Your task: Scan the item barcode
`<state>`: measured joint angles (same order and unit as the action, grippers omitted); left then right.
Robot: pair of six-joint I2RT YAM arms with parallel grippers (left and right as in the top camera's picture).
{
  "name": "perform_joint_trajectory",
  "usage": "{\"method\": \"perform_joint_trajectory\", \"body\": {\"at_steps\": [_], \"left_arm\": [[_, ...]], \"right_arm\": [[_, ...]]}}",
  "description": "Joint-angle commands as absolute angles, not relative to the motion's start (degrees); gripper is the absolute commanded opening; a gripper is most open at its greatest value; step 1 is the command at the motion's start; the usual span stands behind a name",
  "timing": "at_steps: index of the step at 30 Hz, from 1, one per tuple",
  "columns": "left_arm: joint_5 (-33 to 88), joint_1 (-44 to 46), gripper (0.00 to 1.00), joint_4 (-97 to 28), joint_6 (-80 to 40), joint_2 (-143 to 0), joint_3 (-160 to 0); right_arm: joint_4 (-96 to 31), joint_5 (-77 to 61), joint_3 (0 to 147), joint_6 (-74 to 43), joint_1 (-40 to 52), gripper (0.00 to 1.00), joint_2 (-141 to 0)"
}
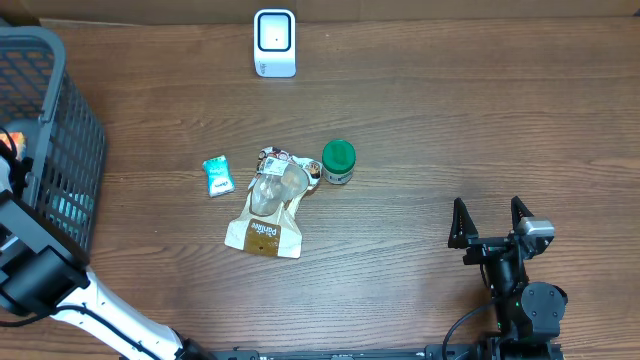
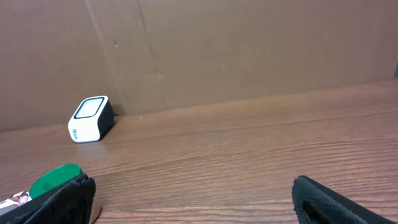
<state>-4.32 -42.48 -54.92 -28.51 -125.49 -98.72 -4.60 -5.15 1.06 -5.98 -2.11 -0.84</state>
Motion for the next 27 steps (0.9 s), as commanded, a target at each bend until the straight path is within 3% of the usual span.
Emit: {"method": "perform_joint_trajectory", "body": {"at_steps": [1, 4, 7, 12, 18, 27], "left_arm": [[-4.84, -42.35, 0.61, -55.46, -26.37, -127.04, -96.07], [-4.21, -42.35, 0.55, -55.72, -25.45, -126.96, -96.64], [-4.19, -42.37, 0.42, -57.14, -25.23, -126.96, -98.24], [-3.05, -42.37, 0.38, -61.32, -25.26, -126.74, -103.96], [-1.67, -42.35, 0.20, -70.15, -23.75, -125.38, -117.45], [3.07, -42.30, 0.21, -79.90, -21.85, -117.58, -136.97]], "right_arm": [[-4.36, -5.23, 0.45, -5.91, -1.89, 1.00, -0.23], [-4.36, -5.23, 0.45, -5.91, -1.89, 1.00, -0.23], [-4.36, -5.23, 0.45, -5.91, -1.89, 1.00, -0.23], [-4.36, -5.21, 0.45, -5.91, -1.89, 1.00, -0.23], [-4.36, -5.23, 0.45, -5.91, -1.89, 1.00, -0.23], [-4.36, -5.23, 0.45, -5.91, -1.89, 1.00, -0.23]]}}
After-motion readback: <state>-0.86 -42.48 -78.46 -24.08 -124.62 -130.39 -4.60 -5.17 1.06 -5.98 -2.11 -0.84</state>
